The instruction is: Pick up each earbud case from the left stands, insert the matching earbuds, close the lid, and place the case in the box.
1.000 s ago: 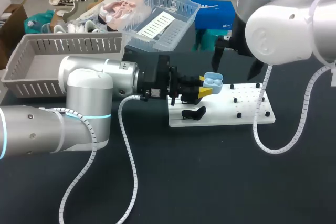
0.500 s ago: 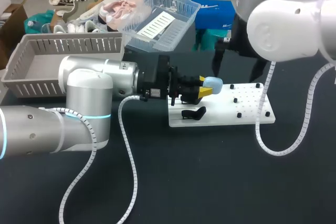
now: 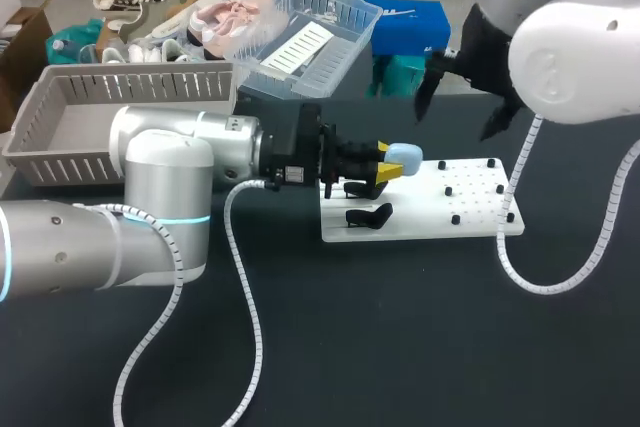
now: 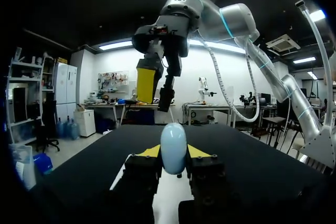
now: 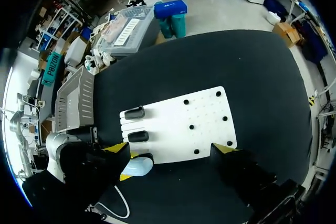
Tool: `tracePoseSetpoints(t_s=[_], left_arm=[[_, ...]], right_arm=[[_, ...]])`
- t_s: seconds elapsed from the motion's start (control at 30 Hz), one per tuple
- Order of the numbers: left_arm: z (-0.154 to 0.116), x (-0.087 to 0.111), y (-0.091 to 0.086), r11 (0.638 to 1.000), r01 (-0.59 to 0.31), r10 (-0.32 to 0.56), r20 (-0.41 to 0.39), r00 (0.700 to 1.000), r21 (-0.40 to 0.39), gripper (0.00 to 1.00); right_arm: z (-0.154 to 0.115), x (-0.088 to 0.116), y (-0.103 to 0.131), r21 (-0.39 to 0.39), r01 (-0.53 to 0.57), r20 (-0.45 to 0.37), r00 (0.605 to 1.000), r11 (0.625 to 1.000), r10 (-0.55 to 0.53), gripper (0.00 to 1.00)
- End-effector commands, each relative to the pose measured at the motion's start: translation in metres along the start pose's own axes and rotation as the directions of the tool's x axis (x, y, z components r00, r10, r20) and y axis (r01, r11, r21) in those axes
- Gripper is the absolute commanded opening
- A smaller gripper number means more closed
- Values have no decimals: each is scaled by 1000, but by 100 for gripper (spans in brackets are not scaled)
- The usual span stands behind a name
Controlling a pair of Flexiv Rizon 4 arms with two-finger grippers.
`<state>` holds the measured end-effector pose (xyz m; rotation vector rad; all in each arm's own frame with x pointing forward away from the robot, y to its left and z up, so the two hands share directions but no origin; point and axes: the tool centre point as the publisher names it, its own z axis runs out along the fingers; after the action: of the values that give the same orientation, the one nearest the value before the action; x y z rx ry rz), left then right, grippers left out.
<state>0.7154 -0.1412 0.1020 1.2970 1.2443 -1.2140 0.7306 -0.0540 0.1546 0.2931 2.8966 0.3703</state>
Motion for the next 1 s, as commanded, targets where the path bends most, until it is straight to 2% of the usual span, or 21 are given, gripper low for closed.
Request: tracePoseSetpoints(t_s=[0.03,0.2,0.27,0.3,0.37,0.4,0.47,0.57,0.67,0.8,1.0], left_arm=[[-30,-17,-6,999,-4,4,-6,1000,-52,0],[-60,-29,-5,993,-1,-2,-23,1000,-119,0],[-70,-32,-5,990,8,-12,-28,1000,-142,0],[-74,-33,-6,988,9,-14,-33,999,-152,0],[-82,-36,-6,986,3,-12,-52,999,-166,0],[-88,-38,-6,984,3,-14,-62,998,-178,0],[-98,-41,-6,980,7,-21,-69,997,-200,0],[-116,-45,-3,970,21,-39,-68,997,-242,0],[-134,-47,-1,957,38,-61,-73,995,-286,0],[-159,-44,2,938,86,-114,-63,992,-337,0],[-203,-34,5,882,179,-214,-32,976,-435,0]], right_arm=[[-11,15,-20,-53,10,52,999,999,-7,100],[-15,20,-26,-86,37,72,997,996,-31,100],[-17,24,-27,-70,50,62,997,996,-46,100],[-17,27,-26,-54,74,59,996,996,-71,100],[-16,31,-26,-101,153,86,986,983,-145,100],[-16,33,-26,-69,133,84,988,989,-127,100],[-18,36,-25,-93,167,108,982,982,-157,100],[-24,38,-26,-180,231,153,967,956,-205,100],[-27,40,-28,-200,277,195,951,940,-239,100],[-24,42,-30,-193,278,186,952,941,-243,100],[-18,41,-36,-164,246,195,957,955,-213,100]])
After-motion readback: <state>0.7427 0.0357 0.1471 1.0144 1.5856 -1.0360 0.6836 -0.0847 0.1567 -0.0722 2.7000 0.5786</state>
